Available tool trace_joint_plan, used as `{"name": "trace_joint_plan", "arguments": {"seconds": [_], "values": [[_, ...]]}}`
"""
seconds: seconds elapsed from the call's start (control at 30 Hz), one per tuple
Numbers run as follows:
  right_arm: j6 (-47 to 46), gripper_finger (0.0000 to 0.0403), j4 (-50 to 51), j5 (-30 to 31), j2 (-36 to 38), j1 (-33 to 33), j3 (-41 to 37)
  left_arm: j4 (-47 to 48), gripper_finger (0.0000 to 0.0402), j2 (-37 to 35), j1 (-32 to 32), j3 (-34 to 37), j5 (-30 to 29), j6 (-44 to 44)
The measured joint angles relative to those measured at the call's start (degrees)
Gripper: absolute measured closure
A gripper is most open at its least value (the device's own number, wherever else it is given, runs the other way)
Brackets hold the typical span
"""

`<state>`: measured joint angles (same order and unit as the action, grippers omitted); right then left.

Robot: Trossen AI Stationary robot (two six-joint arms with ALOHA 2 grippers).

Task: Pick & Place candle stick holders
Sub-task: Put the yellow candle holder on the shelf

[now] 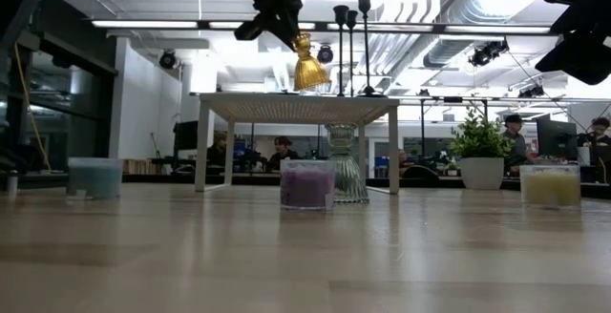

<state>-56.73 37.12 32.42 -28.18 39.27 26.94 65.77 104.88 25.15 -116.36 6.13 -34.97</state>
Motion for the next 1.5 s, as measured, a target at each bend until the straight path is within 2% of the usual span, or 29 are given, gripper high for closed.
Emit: {"name": "trace_joint_plan", "arguments": {"seconds": [0.3,0.6,1.3,1.4,1.5], "values": [[0.0,0.0164,0.0,0.0,0.0,0.0,0.0,0.0,0.0381,0.0,0.0,0.0,-2.7,-1.3],[0.0,0.0164,0.0,0.0,0.0,0.0,0.0,0.1,0.0381,2.6,0.0,0.0,-0.7,-1.3],[0.0,0.0164,0.1,0.0,0.0,0.0,0.0,0.6,0.0381,2.6,0.0,-0.1,-1.6,-3.0],[0.0,0.0164,0.1,0.0,0.0,0.0,0.0,4.1,0.0381,2.7,0.0,-2.0,-2.6,-2.9],[0.0,0.0164,0.1,0.0,0.0,0.0,0.0,3.7,0.0381,2.8,0.0,-4.0,-3.7,-2.8]]}}
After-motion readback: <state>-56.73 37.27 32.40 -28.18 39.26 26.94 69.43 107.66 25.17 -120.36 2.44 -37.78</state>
